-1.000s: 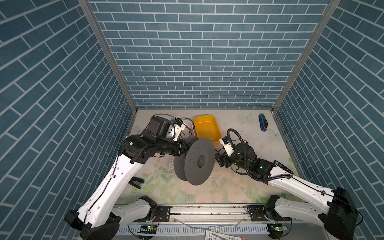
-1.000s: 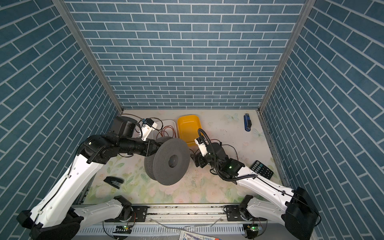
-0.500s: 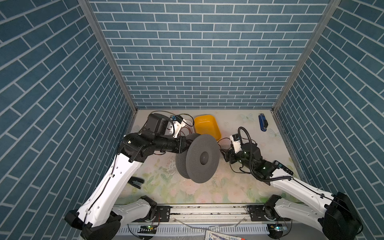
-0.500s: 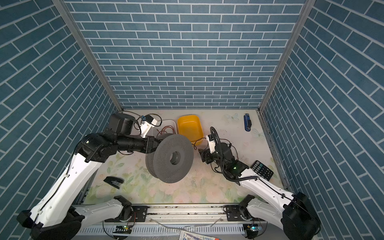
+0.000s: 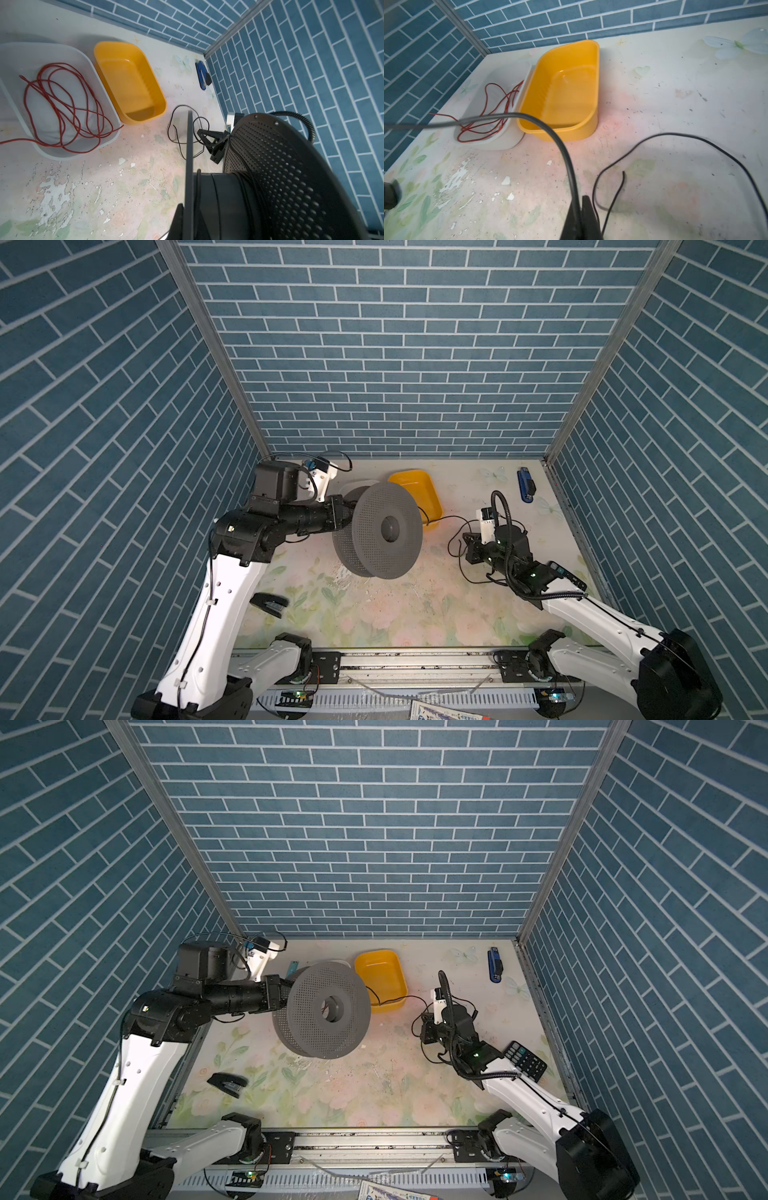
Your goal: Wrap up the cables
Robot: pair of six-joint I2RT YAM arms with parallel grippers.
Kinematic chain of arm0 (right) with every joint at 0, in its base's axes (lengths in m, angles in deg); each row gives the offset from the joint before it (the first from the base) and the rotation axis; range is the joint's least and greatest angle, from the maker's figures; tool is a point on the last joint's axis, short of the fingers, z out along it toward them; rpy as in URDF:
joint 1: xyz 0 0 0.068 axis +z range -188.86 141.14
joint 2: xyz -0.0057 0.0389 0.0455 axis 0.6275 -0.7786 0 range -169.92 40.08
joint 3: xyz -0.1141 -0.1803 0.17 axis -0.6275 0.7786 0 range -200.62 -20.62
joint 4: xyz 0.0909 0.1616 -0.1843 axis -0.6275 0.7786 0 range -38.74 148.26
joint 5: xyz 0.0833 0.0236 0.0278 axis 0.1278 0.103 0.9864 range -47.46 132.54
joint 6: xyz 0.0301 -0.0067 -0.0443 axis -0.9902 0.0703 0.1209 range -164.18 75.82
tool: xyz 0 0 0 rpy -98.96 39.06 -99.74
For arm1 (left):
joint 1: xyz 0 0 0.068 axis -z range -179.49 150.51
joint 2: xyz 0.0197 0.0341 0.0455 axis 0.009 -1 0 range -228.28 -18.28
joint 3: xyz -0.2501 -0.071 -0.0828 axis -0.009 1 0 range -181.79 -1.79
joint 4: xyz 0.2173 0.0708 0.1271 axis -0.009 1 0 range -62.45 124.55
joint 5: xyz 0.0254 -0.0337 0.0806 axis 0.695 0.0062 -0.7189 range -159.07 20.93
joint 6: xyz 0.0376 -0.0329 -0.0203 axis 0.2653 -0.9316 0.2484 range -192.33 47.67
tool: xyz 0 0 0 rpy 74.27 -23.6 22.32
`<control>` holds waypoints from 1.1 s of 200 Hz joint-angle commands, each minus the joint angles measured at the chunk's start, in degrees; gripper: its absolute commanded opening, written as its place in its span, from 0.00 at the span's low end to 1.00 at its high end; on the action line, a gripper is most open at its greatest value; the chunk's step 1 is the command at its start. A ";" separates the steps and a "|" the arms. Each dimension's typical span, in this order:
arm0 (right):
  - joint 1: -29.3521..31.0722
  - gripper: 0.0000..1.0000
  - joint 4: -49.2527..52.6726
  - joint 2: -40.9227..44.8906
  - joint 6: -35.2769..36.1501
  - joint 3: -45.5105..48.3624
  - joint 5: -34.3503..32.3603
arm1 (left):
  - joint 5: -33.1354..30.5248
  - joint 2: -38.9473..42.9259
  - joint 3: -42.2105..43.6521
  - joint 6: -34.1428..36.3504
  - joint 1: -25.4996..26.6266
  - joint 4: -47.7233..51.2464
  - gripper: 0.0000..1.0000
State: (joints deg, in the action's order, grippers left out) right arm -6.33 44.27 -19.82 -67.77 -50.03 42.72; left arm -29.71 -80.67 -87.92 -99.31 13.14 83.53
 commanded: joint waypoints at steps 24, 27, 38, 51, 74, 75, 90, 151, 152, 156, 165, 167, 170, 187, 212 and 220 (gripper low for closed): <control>-3.35 0.00 6.33 -1.76 -5.47 1.68 -3.13 | 9.77 2.92 3.58 -8.50 -10.67 -11.69 0.00; -3.43 0.00 6.60 -1.69 -5.58 1.76 -3.42 | 9.78 2.95 3.77 -8.81 -11.22 -11.93 0.00; -3.49 0.00 7.25 -1.49 -5.82 2.06 -4.02 | 10.01 3.10 4.39 -10.01 -12.85 -13.05 0.00; -3.44 0.00 8.91 -1.40 -6.56 2.33 -5.34 | 10.54 3.32 5.34 -11.98 -14.27 -15.39 0.00; -3.52 0.00 11.86 -0.71 -7.61 3.16 -8.06 | 9.80 3.28 5.77 -12.88 -15.52 -16.48 0.00; -3.52 0.00 12.01 -0.60 -7.65 3.19 -8.16 | 9.74 3.30 5.78 -12.90 -15.52 -16.41 0.00; -3.53 0.15 13.04 0.54 -7.96 3.80 -8.20 | 9.15 3.10 5.84 -12.55 -15.52 -16.22 0.00; -3.53 0.66 18.62 6.33 -3.31 -0.04 -3.39 | 7.92 3.20 7.59 -9.02 -15.44 -12.85 0.00; -3.53 0.67 18.82 6.44 -3.22 -0.17 -3.37 | 7.88 3.22 7.66 -8.99 -15.43 -12.80 0.00; -3.53 0.69 19.48 7.09 -2.94 -0.61 -3.31 | 7.74 3.25 7.86 -8.82 -15.43 -12.67 0.00; -3.53 0.74 20.90 8.42 -2.29 -1.48 -3.39 | 7.30 3.56 8.38 -8.47 -15.27 -12.50 0.00; -3.53 0.76 21.32 8.64 -2.21 -1.69 -3.47 | 7.31 3.63 8.46 -8.34 -15.20 -12.42 0.00; -3.55 0.77 21.84 9.05 -2.10 -2.03 -3.68 | 7.17 3.60 8.57 -8.14 -15.17 -12.28 0.00; -3.46 0.81 24.79 10.94 -1.31 -3.47 -5.87 | 6.05 3.91 9.05 -7.13 -14.85 -11.10 0.00; -3.45 0.85 24.63 12.57 -0.43 -4.18 -4.80 | 5.45 4.04 10.70 -7.40 -13.03 -12.17 0.00; -3.45 0.89 23.10 12.91 0.03 -3.87 -2.67 | 5.33 3.92 11.17 -7.64 -12.11 -12.69 0.00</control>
State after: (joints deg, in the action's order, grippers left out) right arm -9.74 66.68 -8.24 -69.68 -51.71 38.11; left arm -24.86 -77.87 -77.80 -107.31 -0.98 73.76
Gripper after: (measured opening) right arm 0.851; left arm 0.084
